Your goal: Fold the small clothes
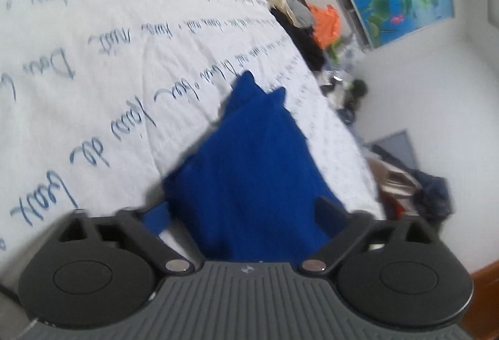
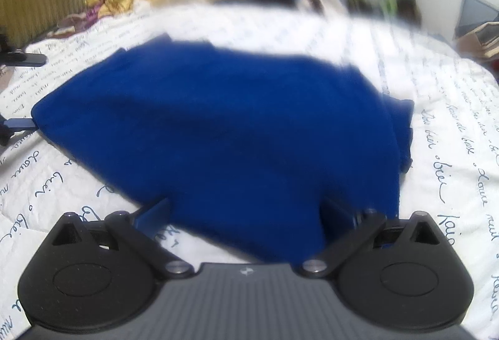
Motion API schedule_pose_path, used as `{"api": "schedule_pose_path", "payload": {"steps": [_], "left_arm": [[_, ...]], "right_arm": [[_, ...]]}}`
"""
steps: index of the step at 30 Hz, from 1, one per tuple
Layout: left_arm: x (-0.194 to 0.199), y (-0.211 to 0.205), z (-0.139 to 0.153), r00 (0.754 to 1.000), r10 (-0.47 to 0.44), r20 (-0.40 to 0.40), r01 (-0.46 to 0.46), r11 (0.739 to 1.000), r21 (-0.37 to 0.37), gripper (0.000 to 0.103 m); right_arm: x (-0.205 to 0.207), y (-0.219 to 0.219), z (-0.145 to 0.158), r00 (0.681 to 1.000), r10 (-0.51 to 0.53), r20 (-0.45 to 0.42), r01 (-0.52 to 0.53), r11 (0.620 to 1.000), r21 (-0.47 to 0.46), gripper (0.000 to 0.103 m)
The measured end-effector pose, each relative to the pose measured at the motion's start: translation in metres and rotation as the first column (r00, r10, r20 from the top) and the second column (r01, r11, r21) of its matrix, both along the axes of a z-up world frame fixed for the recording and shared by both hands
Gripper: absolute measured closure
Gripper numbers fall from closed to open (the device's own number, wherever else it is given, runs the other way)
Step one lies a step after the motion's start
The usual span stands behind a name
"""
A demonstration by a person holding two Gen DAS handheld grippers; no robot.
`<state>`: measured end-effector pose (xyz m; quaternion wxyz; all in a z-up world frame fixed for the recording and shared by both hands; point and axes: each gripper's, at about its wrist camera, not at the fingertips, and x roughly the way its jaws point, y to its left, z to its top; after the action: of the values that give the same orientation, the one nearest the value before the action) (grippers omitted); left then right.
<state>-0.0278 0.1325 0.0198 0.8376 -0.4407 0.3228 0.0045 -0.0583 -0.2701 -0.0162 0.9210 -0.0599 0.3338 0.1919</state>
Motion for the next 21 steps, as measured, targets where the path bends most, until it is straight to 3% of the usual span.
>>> {"api": "schedule_pose_path", "payload": {"steps": [2, 3, 4, 6, 8, 10, 11, 13, 14, 16, 17, 19, 21], "left_arm": [[0.005, -0.005, 0.004, 0.999, 0.014, -0.037, -0.011, 0.996, 0.09, 0.068], [0.007, -0.006, 0.005, 0.998, 0.02, -0.062, -0.012, 0.99, 0.137, 0.079], [0.007, -0.007, 0.007, 0.996, 0.025, -0.088, -0.009, 0.985, 0.175, 0.097], [0.01, -0.011, 0.012, 0.994, 0.022, -0.107, 0.002, 0.975, 0.224, 0.097], [0.008, -0.029, 0.023, 0.996, -0.028, -0.081, 0.052, 0.948, 0.314, 0.098], [0.013, -0.072, 0.052, 0.985, -0.172, -0.013, 0.158, 0.873, 0.461, 0.099], [0.014, -0.099, 0.066, 0.965, -0.263, 0.025, 0.211, 0.823, 0.528, 0.099], [0.013, -0.158, 0.085, 0.888, -0.456, 0.067, 0.305, 0.69, 0.656, 0.099], [0.01, -0.187, 0.088, 0.835, -0.545, 0.073, 0.345, 0.622, 0.702, 0.099], [0.003, -0.235, 0.081, 0.728, -0.683, 0.055, 0.414, 0.501, 0.76, 0.099], [0.0, -0.253, 0.073, 0.689, -0.724, 0.031, 0.443, 0.455, 0.772, 0.099], [-0.004, -0.274, 0.058, 0.64, -0.768, -0.011, 0.503, 0.408, 0.762, 0.099], [-0.008, -0.284, 0.047, 0.609, -0.792, -0.039, 0.538, 0.376, 0.755, 0.099]], "right_arm": [[-0.005, -0.002, 0.003, 1.0, -0.001, 0.001, 0.001, 1.0, 0.001, 0.0], [-0.004, -0.003, 0.006, 1.0, -0.001, -0.017, 0.001, 1.0, -0.002, 0.0], [0.001, -0.003, 0.01, 0.999, -0.004, -0.049, 0.004, 1.0, 0.003, 0.0], [-0.003, -0.021, 0.034, 0.996, -0.017, -0.087, 0.027, 0.993, 0.113, 0.0], [0.004, -0.045, 0.049, 0.995, -0.033, -0.098, 0.062, 0.948, 0.312, 0.0], [0.022, -0.072, 0.055, 0.985, -0.024, -0.169, 0.109, 0.849, 0.518, 0.0], [0.035, -0.084, 0.054, 0.976, -0.004, -0.218, 0.138, 0.784, 0.605, 0.0], [0.066, -0.102, 0.049, 0.951, 0.044, -0.306, 0.2, 0.666, 0.719, 0.0], [0.083, -0.108, 0.045, 0.937, 0.076, -0.342, 0.224, 0.621, 0.751, 0.0], [0.117, -0.116, 0.037, 0.911, 0.12, -0.394, 0.262, 0.57, 0.779, 0.0], [0.132, -0.118, 0.034, 0.897, 0.131, -0.422, 0.284, 0.563, 0.776, 0.0], [0.155, -0.119, 0.027, 0.878, 0.158, -0.452, 0.305, 0.543, 0.782, 0.0], [0.168, -0.118, 0.021, 0.864, 0.191, -0.465, 0.313, 0.519, 0.795, 0.0]]}}
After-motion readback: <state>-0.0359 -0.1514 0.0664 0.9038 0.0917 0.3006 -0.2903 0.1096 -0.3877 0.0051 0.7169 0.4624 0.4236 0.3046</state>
